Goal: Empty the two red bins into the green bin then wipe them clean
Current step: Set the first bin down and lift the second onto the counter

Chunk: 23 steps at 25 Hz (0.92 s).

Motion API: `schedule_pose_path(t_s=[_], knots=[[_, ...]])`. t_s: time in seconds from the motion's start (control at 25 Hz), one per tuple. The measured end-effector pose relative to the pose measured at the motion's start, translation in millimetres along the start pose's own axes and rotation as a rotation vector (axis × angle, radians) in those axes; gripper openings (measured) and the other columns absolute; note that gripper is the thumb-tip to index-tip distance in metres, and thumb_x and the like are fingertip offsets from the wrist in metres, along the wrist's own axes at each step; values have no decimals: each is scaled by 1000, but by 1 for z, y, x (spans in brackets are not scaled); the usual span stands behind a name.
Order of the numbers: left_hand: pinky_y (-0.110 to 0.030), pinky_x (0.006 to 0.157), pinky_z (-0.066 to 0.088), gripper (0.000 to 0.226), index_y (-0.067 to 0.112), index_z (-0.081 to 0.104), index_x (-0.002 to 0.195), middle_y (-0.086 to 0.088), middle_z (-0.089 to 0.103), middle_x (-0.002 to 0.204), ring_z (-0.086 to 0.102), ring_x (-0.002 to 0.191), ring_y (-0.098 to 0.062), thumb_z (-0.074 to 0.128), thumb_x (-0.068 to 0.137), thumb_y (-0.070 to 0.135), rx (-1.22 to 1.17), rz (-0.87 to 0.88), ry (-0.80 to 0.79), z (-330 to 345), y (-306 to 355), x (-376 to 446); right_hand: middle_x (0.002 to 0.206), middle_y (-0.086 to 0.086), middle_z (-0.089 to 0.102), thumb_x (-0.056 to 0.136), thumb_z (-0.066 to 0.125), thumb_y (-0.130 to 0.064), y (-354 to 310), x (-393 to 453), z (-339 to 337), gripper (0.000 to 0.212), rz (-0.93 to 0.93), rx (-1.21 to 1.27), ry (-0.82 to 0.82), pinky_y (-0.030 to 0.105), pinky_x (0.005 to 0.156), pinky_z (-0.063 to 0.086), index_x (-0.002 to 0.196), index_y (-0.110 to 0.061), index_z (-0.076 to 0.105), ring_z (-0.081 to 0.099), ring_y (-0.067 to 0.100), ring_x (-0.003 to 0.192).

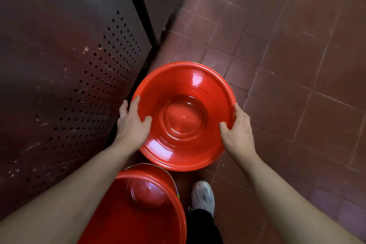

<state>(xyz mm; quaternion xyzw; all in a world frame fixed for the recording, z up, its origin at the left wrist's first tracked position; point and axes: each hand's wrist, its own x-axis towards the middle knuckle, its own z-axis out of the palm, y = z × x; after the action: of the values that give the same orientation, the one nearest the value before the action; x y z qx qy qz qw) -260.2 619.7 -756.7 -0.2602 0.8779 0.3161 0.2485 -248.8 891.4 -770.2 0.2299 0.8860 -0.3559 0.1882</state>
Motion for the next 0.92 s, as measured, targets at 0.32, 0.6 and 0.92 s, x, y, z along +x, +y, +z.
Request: schedule_pose_path(t_s=[0.32,0.6,0.92], knots=[[-45,122,26,75,38,31,156,-10,13,168,27,149,-32,65,89,38,-118,-143,-26,-1,-10,14,156,17,37,91,63,-26,6,27,-6,82,138,-17,-95,39,113,35,160,-15,20,41,31,141],[-50,113,41,89,42,39,150,-5,43,152,48,135,-26,68,65,46,-292,-168,-111,-2,-14,14,150,14,46,86,67,-26,11,29,0,83,118,29,-88,45,112,41,158,-19,28,46,30,137],[-48,101,52,34,25,64,124,-14,66,127,65,113,-33,66,92,11,-572,-154,-51,1,-7,-7,145,12,50,86,70,-25,16,13,-32,73,147,110,35,43,112,41,152,-21,40,51,27,132]])
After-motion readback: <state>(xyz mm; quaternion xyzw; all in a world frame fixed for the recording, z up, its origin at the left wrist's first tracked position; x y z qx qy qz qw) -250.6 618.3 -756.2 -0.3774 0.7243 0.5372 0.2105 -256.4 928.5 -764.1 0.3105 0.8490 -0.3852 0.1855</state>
